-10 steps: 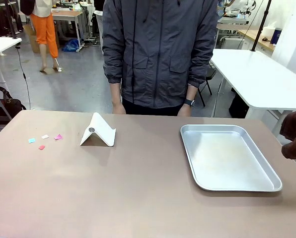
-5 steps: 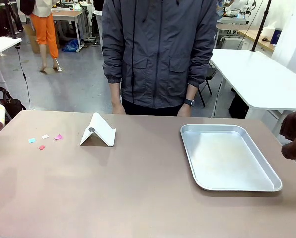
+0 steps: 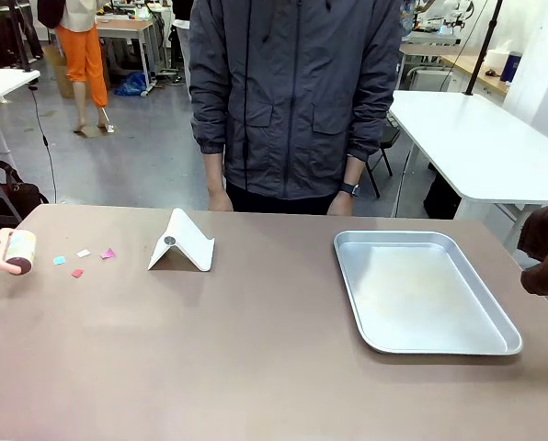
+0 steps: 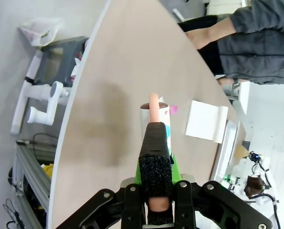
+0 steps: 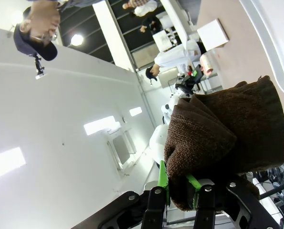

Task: Clean the surface of the table.
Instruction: Clean the area not pointed to by the person.

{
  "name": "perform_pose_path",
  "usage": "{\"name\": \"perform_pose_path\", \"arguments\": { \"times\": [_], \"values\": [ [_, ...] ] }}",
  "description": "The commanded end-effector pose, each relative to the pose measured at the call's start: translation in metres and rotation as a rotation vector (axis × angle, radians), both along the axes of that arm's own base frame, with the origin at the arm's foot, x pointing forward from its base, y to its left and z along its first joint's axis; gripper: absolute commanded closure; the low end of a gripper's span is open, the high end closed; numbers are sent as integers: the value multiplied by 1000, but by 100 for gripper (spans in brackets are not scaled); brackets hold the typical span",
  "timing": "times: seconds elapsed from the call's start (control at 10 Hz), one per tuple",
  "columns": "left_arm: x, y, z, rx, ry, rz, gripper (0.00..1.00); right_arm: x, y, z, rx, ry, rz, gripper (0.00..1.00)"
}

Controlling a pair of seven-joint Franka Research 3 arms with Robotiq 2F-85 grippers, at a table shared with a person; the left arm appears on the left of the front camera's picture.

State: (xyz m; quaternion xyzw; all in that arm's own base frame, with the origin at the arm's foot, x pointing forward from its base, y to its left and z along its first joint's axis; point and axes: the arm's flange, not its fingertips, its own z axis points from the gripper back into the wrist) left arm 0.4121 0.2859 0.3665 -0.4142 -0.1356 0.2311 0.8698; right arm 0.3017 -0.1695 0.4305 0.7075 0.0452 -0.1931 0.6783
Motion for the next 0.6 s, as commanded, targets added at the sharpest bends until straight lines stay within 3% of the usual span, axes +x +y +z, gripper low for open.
{"name": "perform_pose_path", "arguments": {
  "times": [0.0, 0.5],
  "values": [
    [7, -7, -3, 50, 24, -22, 78, -3, 1, 6, 9, 17, 7, 90],
    [10, -19, -13, 94, -35, -12, 78, -3, 1, 6, 9, 17, 7, 90]
  ]
}}
